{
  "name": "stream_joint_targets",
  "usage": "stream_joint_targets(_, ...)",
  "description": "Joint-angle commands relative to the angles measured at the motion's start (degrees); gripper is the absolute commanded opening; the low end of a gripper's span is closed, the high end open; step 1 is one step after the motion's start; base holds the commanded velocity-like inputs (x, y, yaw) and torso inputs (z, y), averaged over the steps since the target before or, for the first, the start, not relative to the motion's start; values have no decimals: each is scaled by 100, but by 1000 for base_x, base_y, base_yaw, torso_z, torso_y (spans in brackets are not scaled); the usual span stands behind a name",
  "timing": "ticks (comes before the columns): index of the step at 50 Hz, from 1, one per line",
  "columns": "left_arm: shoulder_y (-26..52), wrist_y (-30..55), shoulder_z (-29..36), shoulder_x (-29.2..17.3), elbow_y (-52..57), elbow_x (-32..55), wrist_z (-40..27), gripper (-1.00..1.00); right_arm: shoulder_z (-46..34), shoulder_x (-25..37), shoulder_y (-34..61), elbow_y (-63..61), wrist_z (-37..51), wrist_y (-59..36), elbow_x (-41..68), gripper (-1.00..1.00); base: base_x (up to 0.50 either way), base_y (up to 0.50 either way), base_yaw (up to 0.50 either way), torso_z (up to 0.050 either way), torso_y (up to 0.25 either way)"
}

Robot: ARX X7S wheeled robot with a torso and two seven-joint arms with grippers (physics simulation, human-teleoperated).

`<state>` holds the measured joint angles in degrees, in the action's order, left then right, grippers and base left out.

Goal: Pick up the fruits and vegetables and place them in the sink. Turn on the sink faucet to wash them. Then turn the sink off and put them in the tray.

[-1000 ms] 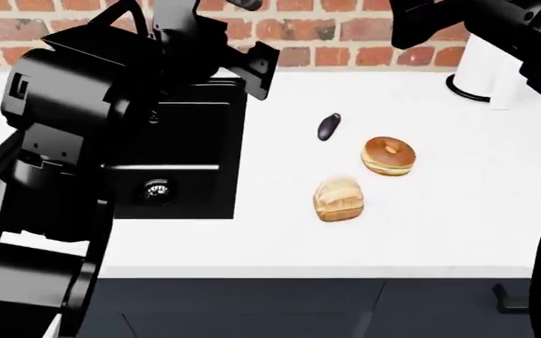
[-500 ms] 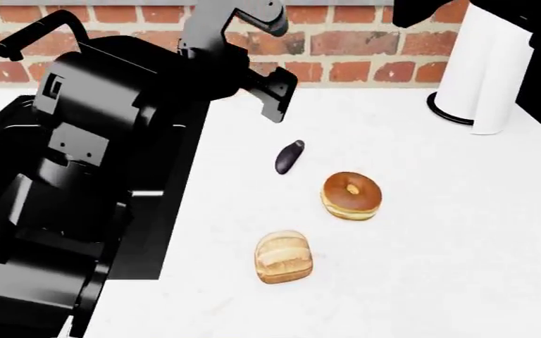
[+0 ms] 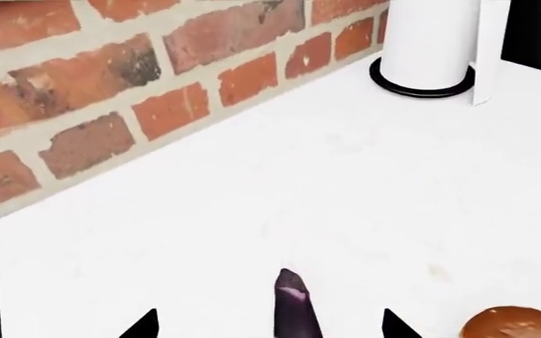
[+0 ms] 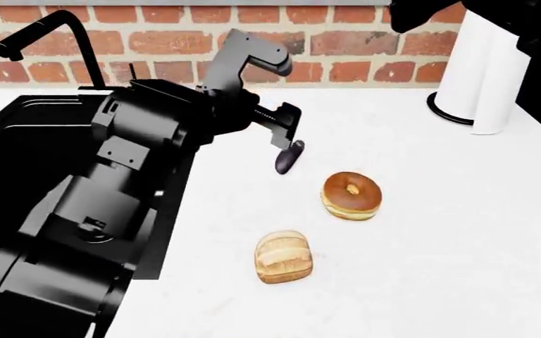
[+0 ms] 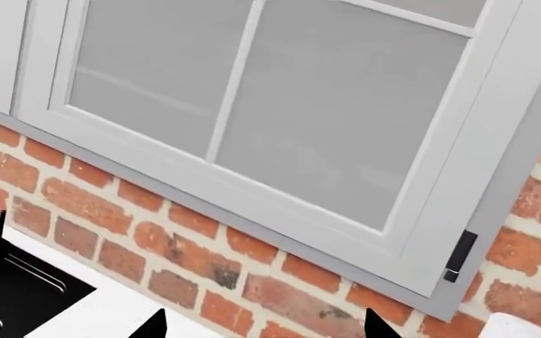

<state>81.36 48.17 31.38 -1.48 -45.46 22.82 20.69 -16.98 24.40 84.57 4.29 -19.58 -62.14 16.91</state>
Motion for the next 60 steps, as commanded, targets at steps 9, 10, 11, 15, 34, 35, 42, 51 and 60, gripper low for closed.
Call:
stream_joint_targets(9, 478, -1574, 2837, 145, -1704, 3049, -553, 100, -60, 2, -259, -29, 69, 135, -16, 100, 0, 0, 0, 0, 0)
stream_joint_targets(10, 490, -1647, 3000, 146, -1766, 3209, -567, 100, -57, 6, -271, -33, 70, 140, -13, 100, 0, 0, 0, 0, 0)
stream_joint_targets(11, 492, -1732, 3163, 146, -1827, 3351, -574, 100, -57, 9, -288, -38, 73, 142, -11, 100, 0, 0, 0, 0, 0)
stream_joint_targets(15, 492, -2017, 3795, 147, -2007, 3873, -564, 100, -53, -1, -319, -53, 90, 146, -4, 100, 0, 0, 0, 0, -153)
stream_joint_targets(34, 316, -2427, 5440, 148, -1985, 5482, -887, 100, -69, -41, -421, 21, 79, 276, 32, 100, 0, 0, 0, 0, -30)
stream_joint_targets(35, 307, -2461, 5491, 148, -1965, 5504, -861, 100, -66, -39, -428, 22, 81, 281, 33, 100, 0, 0, 0, 0, 0)
stream_joint_targets(42, 219, -2510, 5673, 148, -1937, 5587, -838, 100, -60, -21, -523, 19, 86, 335, 42, 100, 0, 0, 0, 0, -226)
stream_joint_targets(51, 251, -2931, 5698, 147, -2012, 5252, -712, -100, -13, 24, -605, -96, 129, 299, 68, 100, 0, 0, 0, 0, 0)
stream_joint_targets(60, 713, -3201, 5455, -240, -1873, 5309, -829, -100, 191, 95, -755, -437, 244, 107, 171, 100, 0, 0, 0, -19, 235)
